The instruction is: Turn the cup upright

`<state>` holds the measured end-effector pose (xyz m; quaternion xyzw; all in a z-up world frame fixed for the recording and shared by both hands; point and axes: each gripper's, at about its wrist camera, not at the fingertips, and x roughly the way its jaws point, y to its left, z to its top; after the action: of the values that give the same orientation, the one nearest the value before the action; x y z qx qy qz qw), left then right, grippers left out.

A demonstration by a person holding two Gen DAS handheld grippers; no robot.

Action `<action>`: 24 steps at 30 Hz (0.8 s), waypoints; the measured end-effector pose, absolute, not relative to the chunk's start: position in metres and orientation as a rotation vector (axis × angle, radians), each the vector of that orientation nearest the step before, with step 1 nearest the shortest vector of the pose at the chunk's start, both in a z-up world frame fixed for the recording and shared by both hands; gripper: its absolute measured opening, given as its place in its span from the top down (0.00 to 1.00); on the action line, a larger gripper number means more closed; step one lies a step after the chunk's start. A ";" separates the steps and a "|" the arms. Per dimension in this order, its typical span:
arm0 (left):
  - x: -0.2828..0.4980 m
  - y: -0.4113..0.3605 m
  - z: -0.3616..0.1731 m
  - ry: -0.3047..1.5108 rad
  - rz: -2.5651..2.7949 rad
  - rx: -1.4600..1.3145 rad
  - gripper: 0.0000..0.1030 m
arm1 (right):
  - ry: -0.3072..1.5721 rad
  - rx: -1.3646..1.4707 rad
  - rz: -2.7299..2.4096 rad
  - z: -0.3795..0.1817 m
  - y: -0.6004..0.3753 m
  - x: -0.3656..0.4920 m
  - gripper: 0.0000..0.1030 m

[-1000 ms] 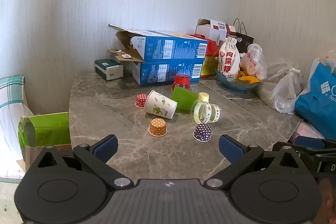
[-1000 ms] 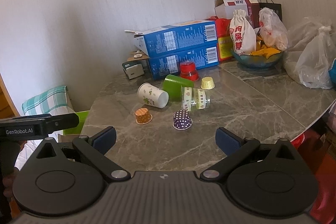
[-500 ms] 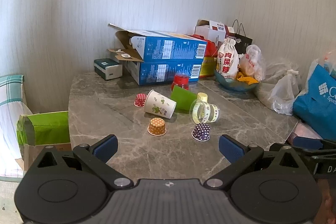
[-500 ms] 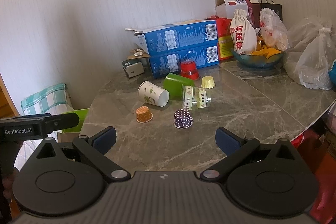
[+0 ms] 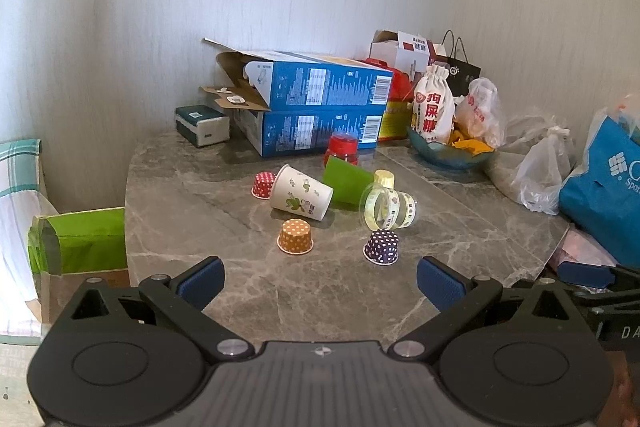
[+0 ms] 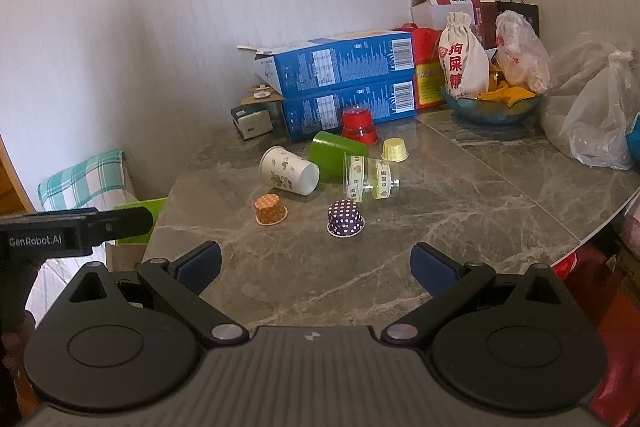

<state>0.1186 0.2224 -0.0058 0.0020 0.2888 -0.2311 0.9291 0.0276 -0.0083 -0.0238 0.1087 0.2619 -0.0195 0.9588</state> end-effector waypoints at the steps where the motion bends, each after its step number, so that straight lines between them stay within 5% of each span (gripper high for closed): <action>1: 0.120 0.221 -0.007 0.595 -0.473 0.004 0.00 | 0.533 0.221 -0.038 -0.025 -0.009 0.029 0.01; 24: 0.159 0.209 -0.030 0.622 -0.487 -0.011 0.00 | 0.601 0.212 -0.006 -0.041 -0.031 0.084 0.01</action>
<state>0.1594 0.2093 -0.0297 -0.0055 0.3031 -0.2374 0.9229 0.0836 -0.0315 -0.0409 0.1041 0.2953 -0.0031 0.9497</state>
